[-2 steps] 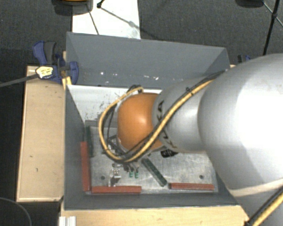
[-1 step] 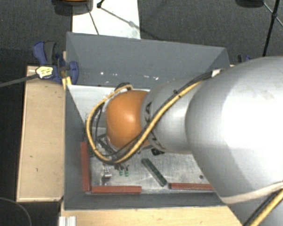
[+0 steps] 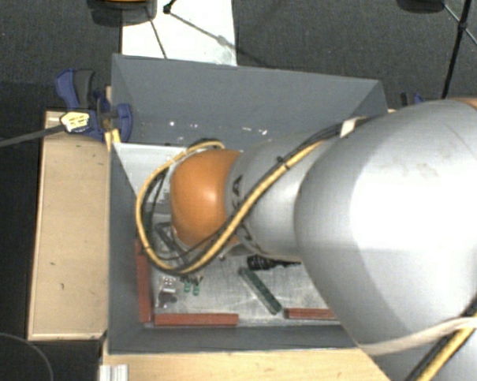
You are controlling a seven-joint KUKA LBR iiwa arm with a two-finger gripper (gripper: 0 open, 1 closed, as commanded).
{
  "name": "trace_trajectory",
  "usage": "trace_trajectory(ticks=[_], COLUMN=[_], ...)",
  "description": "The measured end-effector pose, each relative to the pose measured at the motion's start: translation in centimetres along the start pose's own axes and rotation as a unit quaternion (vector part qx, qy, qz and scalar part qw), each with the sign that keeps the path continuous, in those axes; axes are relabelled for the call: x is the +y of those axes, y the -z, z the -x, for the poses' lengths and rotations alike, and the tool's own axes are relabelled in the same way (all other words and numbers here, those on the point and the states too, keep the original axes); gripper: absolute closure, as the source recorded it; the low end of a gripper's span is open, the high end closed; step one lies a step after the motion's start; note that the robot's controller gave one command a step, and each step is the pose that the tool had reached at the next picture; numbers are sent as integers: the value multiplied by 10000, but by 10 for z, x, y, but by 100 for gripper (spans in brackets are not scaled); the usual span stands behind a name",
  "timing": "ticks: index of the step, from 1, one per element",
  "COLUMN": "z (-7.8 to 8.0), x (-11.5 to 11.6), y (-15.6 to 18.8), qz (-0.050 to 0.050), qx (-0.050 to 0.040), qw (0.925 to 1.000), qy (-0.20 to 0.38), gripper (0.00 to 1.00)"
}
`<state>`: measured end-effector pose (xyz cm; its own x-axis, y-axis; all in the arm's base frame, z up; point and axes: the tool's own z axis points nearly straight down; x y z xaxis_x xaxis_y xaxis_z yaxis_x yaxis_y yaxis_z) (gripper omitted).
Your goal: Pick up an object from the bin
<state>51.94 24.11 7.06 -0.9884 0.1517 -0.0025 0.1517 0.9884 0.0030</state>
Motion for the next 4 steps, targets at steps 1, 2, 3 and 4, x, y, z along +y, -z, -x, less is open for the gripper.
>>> trace_trajectory(ticks=[1, 2, 3, 4], z=[59, 26, 26, 29], x=[2, 1, 1, -4], y=[1, -1, -1, 30], qz=[-5, -58, -58, -39], qx=[4, 82, 82, 33], qw=[9966, 9523, 9523, 9562], qy=[-825, -3050, -3050, -2925], gripper=[0, 100, 100, 100])
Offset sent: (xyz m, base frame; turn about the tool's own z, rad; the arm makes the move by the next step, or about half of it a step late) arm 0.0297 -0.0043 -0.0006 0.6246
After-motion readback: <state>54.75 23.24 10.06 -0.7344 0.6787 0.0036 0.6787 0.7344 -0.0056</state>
